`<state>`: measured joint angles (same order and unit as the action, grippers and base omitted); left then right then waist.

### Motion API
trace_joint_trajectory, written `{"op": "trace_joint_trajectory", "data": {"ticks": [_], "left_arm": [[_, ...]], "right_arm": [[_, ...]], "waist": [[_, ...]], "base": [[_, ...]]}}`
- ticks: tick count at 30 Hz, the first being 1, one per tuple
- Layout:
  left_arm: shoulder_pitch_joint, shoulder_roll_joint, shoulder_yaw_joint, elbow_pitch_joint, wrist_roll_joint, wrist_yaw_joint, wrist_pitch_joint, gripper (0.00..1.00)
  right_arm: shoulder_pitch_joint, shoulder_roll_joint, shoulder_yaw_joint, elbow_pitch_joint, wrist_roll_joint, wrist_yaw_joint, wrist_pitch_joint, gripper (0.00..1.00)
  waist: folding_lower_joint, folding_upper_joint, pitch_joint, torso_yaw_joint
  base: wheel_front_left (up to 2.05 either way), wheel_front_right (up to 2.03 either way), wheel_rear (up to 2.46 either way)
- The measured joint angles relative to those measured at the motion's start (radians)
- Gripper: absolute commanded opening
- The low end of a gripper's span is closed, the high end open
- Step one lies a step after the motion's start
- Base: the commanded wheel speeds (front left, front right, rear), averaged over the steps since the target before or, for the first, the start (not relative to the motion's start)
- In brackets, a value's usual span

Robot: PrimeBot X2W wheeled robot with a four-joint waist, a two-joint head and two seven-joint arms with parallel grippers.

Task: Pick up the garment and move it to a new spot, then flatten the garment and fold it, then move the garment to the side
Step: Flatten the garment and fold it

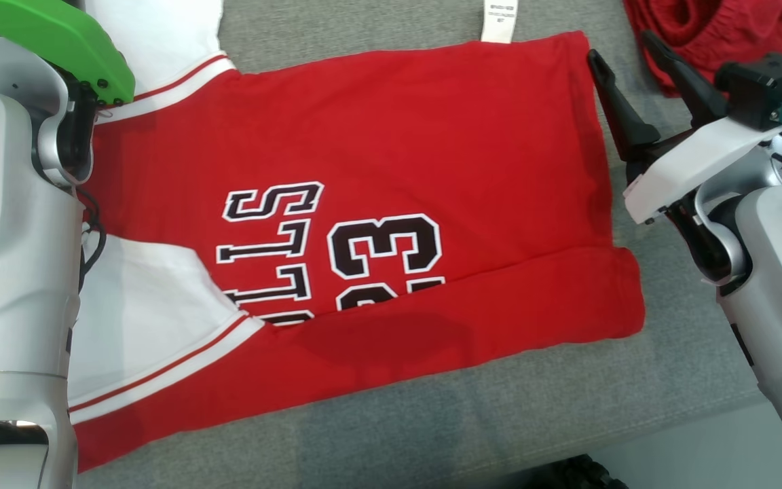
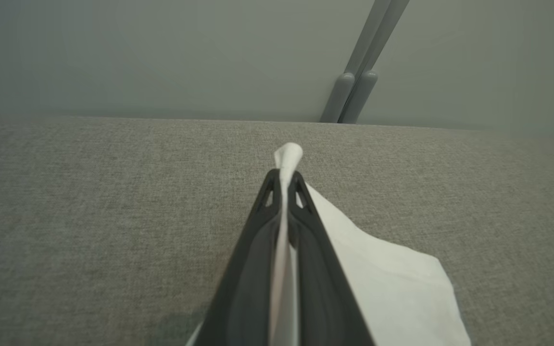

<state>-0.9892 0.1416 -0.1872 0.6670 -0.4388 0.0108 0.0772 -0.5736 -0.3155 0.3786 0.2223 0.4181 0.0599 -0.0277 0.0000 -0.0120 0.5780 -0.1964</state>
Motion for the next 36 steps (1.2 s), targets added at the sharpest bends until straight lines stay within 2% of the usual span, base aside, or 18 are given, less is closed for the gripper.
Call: {"op": "trace_joint_trajectory", "data": {"ticks": [11,16,17,18,19,22,24,36], "left_arm": [[0.0,-0.035,-0.014,0.0,-0.017,-0.061,-0.068,0.0],[0.002,-0.032,-0.015,0.007,-0.017,-0.074,-0.082,0.0],[0.003,-0.033,-0.015,0.01,-0.021,-0.079,-0.083,0.0],[0.003,-0.033,-0.016,0.013,-0.024,-0.081,-0.084,0.0],[0.004,-0.033,-0.017,0.018,-0.024,-0.081,-0.089,0.0],[0.007,-0.029,-0.017,0.035,-0.024,-0.083,-0.102,0.0],[0.014,-0.022,-0.015,0.041,-0.024,-0.088,-0.105,0.0],[0.103,-0.021,0.032,0.046,-0.1,-0.109,-0.205,0.0]], "right_arm": [[-0.034,-0.007,-0.026,0.161,0.045,0.0,0.064,1.0],[-0.08,0.004,-0.019,0.204,0.05,0.003,0.073,1.0],[-0.085,0.006,-0.016,0.211,0.05,0.006,0.073,0.8],[-0.09,0.006,-0.013,0.219,0.05,0.01,0.074,0.54],[-0.095,0.005,-0.011,0.226,0.05,0.01,0.074,0.54],[-0.102,0.006,0.001,0.247,0.047,0.014,0.072,0.29],[-0.107,0.01,0.009,0.259,0.047,0.02,0.07,0.0],[-0.111,0.03,0.021,0.294,0.039,0.037,-0.044,0.0]], "waist": [[0.0,0.0,-0.01,0.101],[0.0,0.0,-0.013,0.13],[0.0,0.0,-0.014,0.132],[0.0,0.0,-0.015,0.133],[0.0,0.0,-0.016,0.134],[0.0,0.0,-0.02,0.132],[0.0,0.0,-0.027,0.13],[0.0,0.0,-0.09,0.116]], "base": [[0.0,0.0,0.0],[0.0,0.0,0.0],[0.0,0.0,0.0],[0.0,0.0,0.0],[0.0,0.0,0.0],[0.0,0.0,0.0],[0.0,0.0,0.0],[0.0,0.0,0.0]]}}
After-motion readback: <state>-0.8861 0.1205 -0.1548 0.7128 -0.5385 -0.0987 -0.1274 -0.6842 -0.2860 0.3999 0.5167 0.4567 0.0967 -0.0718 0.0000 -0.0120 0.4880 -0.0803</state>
